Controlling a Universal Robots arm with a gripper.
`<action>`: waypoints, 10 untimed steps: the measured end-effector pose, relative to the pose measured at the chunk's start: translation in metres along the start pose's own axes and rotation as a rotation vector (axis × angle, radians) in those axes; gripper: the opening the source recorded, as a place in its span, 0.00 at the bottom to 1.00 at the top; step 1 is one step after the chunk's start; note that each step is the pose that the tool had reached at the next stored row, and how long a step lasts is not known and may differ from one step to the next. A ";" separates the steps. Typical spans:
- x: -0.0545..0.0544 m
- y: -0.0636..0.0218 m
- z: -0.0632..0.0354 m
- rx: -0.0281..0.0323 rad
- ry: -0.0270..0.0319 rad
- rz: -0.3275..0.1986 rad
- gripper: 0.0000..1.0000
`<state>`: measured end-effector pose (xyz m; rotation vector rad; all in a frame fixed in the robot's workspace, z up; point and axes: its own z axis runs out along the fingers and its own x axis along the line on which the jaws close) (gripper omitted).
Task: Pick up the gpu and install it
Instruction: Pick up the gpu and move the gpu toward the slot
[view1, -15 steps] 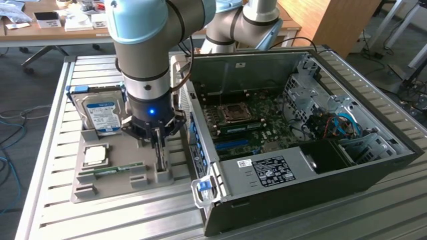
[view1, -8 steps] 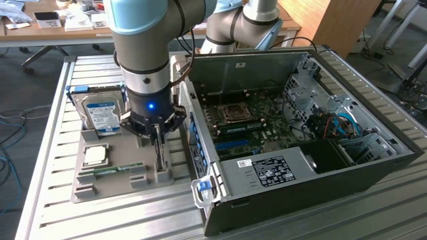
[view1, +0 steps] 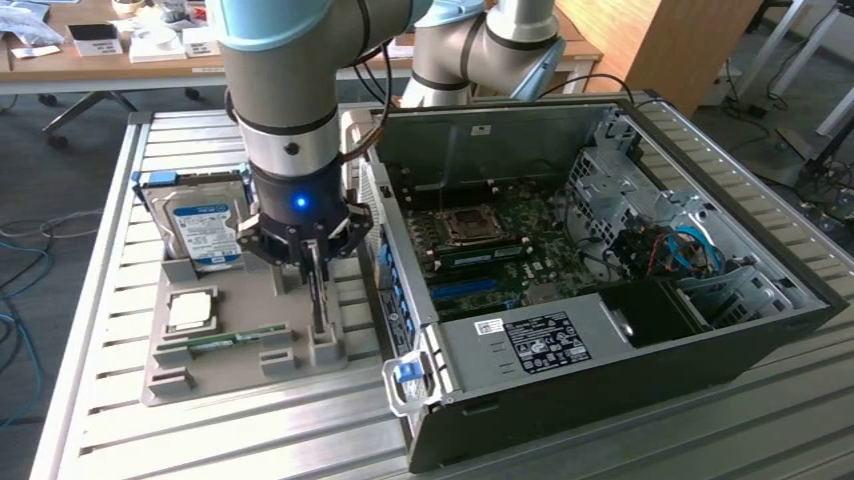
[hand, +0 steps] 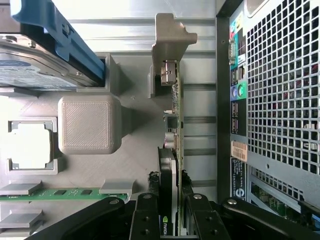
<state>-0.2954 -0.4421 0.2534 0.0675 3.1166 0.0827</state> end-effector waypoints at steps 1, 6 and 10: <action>0.000 0.0000 -0.0008 0.0000 0.0001 0.000 0.27; 0.000 0.0003 -0.0047 -0.0001 0.0000 0.000 0.27; 0.000 0.0005 -0.0088 -0.0003 0.0000 0.000 0.27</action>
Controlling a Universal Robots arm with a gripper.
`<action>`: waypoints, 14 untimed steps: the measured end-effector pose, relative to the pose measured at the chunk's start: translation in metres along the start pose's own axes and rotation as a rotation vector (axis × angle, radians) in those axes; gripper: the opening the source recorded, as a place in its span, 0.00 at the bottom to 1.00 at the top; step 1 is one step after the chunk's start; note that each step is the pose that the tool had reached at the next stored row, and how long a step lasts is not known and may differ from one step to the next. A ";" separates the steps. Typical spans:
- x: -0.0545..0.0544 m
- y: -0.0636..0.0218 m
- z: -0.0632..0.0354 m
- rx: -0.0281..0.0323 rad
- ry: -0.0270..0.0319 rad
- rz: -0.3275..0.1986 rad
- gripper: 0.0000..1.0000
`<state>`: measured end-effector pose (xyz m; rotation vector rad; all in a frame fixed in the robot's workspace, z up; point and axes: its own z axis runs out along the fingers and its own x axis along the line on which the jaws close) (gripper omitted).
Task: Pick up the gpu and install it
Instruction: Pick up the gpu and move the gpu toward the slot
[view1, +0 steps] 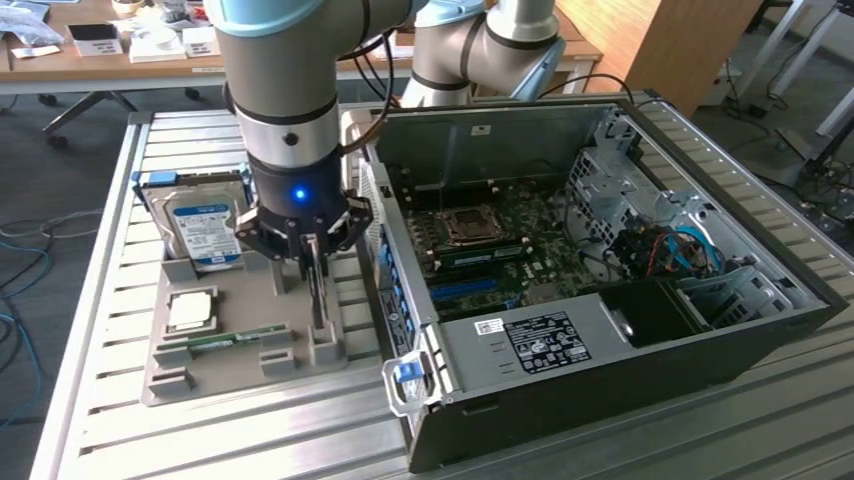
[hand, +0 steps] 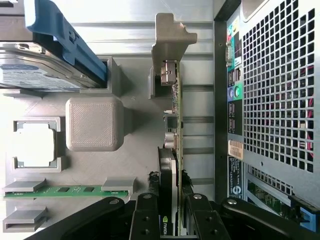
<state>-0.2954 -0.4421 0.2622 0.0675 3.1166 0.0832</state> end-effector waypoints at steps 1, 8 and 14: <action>0.000 0.0000 -0.0010 0.0000 0.0000 0.000 0.27; 0.000 0.0004 -0.0065 0.0000 0.0001 0.000 0.27; 0.000 0.0006 -0.0105 -0.0011 0.0001 0.000 0.27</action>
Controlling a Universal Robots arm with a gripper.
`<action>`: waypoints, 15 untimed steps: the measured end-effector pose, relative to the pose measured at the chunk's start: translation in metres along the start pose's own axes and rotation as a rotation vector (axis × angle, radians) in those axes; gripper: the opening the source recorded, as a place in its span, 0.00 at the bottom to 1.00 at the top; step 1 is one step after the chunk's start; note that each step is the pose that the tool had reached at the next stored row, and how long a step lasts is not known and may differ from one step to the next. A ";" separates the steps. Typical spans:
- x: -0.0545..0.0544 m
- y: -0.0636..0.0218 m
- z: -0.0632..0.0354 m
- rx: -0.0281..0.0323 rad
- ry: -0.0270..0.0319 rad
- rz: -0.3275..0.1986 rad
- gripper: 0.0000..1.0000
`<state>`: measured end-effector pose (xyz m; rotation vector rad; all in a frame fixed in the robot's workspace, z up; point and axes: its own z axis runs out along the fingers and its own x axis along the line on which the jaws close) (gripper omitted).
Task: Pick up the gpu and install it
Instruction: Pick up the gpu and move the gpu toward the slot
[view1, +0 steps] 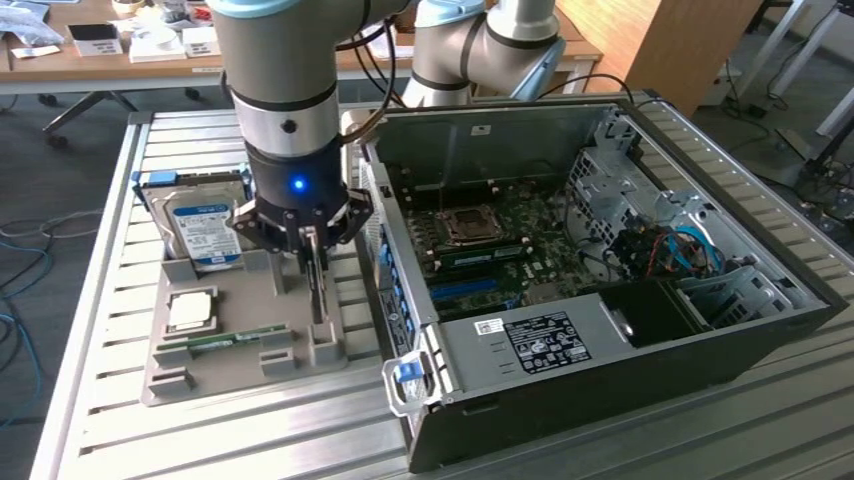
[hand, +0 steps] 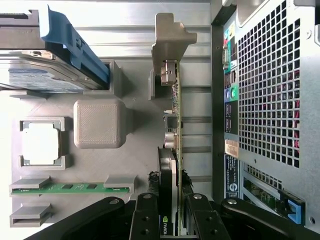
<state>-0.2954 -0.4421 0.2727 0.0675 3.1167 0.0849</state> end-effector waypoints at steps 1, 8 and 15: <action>0.000 0.0001 -0.0008 -0.0002 0.0000 0.000 0.27; 0.000 0.0003 -0.0060 -0.0003 0.0000 0.000 0.27; 0.000 0.0007 -0.0123 -0.0004 0.0000 0.000 0.27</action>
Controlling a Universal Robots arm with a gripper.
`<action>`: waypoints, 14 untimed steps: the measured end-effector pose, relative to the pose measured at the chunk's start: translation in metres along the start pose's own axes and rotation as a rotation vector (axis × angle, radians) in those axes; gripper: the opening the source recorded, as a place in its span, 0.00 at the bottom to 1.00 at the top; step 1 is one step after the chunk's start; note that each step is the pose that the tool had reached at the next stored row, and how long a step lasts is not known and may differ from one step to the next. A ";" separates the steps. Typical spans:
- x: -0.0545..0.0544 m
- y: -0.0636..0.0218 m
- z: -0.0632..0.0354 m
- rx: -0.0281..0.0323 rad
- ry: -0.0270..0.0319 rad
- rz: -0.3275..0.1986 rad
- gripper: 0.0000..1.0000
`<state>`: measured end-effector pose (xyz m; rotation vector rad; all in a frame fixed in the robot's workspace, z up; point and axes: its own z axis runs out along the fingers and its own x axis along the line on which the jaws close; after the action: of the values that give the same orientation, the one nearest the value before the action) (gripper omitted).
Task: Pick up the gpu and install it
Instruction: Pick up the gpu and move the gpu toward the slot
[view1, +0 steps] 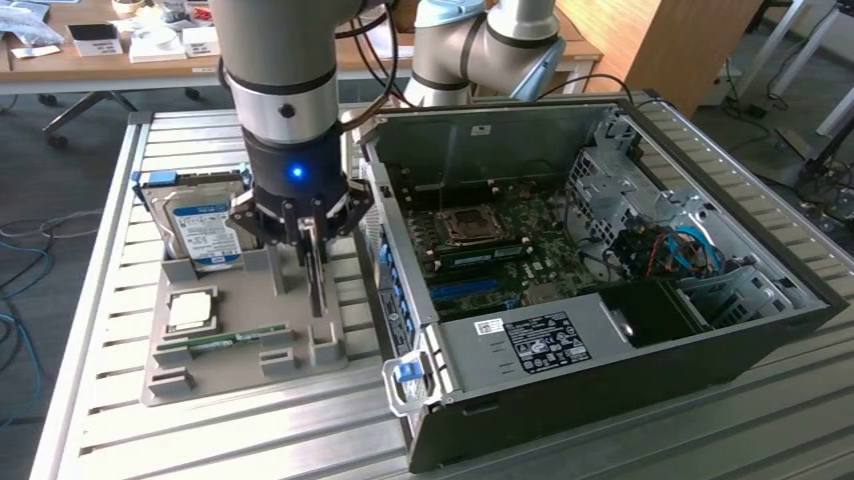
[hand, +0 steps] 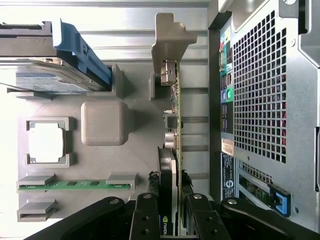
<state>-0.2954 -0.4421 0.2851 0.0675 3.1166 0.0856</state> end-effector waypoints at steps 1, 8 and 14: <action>0.000 0.0000 -0.0009 0.0000 0.0000 0.000 0.27; 0.000 0.0004 -0.0068 -0.0002 0.0000 0.000 0.27; 0.000 0.0006 -0.0102 -0.0002 -0.0001 0.000 0.27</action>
<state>-0.2953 -0.4421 0.2953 0.0676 3.1166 0.0859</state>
